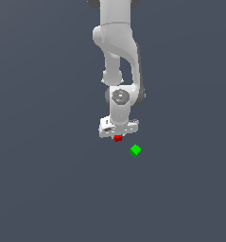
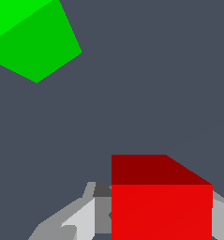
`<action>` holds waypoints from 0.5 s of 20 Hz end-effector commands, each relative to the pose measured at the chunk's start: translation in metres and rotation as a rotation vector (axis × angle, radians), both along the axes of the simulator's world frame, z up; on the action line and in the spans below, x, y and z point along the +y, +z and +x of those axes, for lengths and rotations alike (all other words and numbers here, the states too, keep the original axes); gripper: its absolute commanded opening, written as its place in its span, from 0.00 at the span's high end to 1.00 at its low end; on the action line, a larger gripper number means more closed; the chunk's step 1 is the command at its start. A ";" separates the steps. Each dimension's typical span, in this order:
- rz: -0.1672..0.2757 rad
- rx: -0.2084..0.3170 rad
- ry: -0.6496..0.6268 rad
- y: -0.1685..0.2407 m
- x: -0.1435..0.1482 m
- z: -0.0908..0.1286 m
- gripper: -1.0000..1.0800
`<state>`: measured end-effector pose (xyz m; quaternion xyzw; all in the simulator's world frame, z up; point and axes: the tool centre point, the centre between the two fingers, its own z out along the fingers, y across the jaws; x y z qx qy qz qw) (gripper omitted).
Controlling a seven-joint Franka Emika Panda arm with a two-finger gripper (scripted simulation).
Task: Stack the red cube on top of the green cube.
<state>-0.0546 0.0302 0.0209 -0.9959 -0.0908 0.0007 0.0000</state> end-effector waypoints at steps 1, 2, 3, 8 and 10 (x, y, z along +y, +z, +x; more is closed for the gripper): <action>0.000 -0.001 0.000 0.003 0.000 0.000 1.00; 0.000 -0.001 0.000 0.006 0.000 0.000 1.00; 0.000 -0.001 0.000 0.009 0.000 0.000 1.00; 0.000 -0.001 0.000 0.032 0.000 -0.001 1.00; 0.000 -0.001 0.000 0.045 0.000 -0.001 1.00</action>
